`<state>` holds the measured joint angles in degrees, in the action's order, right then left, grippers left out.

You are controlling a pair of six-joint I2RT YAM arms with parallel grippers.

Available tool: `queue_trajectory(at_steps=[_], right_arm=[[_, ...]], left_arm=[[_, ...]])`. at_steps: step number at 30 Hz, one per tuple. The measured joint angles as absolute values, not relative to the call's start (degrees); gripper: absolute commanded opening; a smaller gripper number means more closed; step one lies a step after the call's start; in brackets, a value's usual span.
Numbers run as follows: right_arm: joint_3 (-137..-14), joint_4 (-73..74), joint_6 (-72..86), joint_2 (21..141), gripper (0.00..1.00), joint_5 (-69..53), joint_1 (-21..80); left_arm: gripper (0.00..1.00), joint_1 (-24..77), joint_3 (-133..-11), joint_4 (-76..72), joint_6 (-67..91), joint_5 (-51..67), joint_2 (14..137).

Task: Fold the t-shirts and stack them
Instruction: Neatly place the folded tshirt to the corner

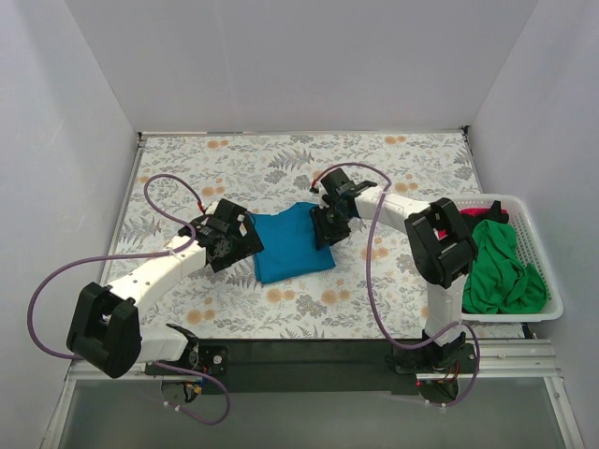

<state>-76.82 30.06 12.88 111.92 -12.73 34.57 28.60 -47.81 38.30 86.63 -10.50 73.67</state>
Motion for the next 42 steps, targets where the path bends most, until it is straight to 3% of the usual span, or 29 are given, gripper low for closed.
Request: queue_trajectory(at_steps=[3, 7, 9, 26, 42], right_arm=[[-78.7, 30.1, 12.8, 113.6, 0.36, -13.1, 35.1], [-80.4, 30.1, 12.4, 115.0, 0.08, -11.6, 35.2], [-81.6, 30.4, 11.8, 115.5, 0.02, -10.2, 34.9], [-112.8, 30.8, -8.4, 129.8, 0.01, 21.5, 9.8], [-117.3, 25.9, -12.1, 137.2, 0.01, 30.7, -2.2]], left_arm=[[0.89, 28.6, -47.8, 38.2, 86.1, -10.5, 73.8], [0.89, 28.6, -48.0, 38.0, 85.5, -10.5, 74.0], [0.89, 28.6, -48.5, 38.0, 85.1, -10.5, 74.6], [0.88, 28.6, -50.5, 41.6, 83.4, -11.0, 77.4], [0.87, 28.6, -51.4, 46.7, 85.1, -11.0, 77.5]])
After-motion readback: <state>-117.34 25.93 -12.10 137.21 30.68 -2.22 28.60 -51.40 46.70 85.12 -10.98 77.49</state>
